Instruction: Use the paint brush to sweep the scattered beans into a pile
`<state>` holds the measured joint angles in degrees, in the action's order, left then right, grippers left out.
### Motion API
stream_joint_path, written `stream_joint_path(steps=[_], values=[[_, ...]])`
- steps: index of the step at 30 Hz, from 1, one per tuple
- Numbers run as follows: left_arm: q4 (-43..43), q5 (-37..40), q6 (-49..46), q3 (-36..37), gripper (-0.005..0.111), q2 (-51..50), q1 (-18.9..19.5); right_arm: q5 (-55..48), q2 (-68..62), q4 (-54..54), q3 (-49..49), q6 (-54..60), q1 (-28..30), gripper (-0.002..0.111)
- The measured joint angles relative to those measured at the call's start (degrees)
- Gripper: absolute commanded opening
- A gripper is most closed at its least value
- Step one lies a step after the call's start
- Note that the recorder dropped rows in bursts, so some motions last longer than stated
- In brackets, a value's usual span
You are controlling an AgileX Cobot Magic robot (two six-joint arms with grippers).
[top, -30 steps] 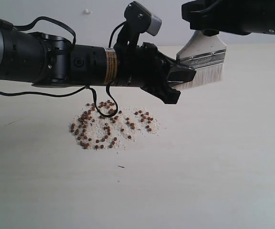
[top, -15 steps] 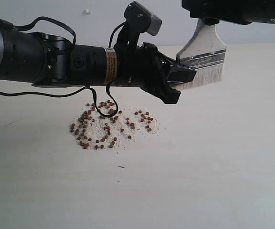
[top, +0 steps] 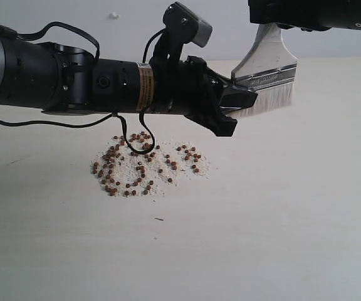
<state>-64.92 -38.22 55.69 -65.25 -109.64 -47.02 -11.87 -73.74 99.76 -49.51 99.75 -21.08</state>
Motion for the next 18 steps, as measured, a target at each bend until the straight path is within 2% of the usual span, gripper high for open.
stream_joint_path(steps=[3, 6, 11, 12, 18], values=[[0.00, 0.00, 0.14, 0.00, 0.000, 0.00, 0.00, 0.00, 0.00, 0.00, 0.00, 0.00, 0.00, 0.000], [-0.31, -0.14, 0.62, 0.00, 0.012, 0.00, 0.00, 0.00, 0.00, -0.12, 0.00, 0.00, 0.00, 0.000], [-0.60, -1.73, 2.39, 0.00, 0.061, 0.00, 0.00, 0.00, 0.54, -0.55, 0.00, 0.11, 0.00, 0.000], [-0.60, -2.28, 3.17, 0.00, 0.065, 0.00, 0.00, 0.12, 0.79, -0.55, 0.00, 0.09, 0.00, 0.000], [-6.03, -2.83, 8.65, 0.00, 0.062, 0.00, 0.00, 3.43, 4.18, -1.18, 0.00, 0.09, 0.00, 0.000]])
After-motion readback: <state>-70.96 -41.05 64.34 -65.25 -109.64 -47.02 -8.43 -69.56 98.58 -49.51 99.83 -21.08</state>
